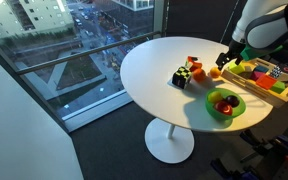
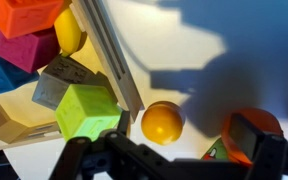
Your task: Put the orange inside the bowl
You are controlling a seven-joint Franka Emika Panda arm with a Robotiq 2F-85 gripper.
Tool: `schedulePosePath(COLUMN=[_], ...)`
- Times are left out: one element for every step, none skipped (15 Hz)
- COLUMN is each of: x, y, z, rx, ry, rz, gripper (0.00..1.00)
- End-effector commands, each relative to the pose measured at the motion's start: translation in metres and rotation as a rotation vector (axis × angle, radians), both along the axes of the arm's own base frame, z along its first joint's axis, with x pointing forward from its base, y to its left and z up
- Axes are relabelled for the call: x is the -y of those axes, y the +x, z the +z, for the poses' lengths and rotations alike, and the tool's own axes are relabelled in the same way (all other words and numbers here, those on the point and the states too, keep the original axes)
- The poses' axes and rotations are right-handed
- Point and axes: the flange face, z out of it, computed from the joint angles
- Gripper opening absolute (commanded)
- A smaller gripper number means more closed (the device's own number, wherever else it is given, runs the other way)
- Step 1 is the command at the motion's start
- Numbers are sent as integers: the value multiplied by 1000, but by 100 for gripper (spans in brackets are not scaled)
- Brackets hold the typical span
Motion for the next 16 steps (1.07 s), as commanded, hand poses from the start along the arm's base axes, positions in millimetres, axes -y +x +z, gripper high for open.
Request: schedulePosePath(x=[1,0,0,0,0,0,0,0,2,3,5,7,7,8,9,10], y=[1,2,2,2,2,2,2,2,3,4,5,6,6,7,8,9], z=[1,1,1,1,1,1,1,1,-1,-4,-6,-10,-14,-18,-22,-27], rx=[0,1,1,2,2,2,2,2,-2,3,6,11,13,16,17,20], ry=[0,-1,-1,-1,-1,-1,-1,-1,5,1,1,-2,1,2,5,8], rz=[1,1,2,2,2,2,1,1,1,-2,-3,-3,0,2,6,8], gripper=[100,100,100,100,100,100,100,100,100,100,100,100,100,100,100,100])
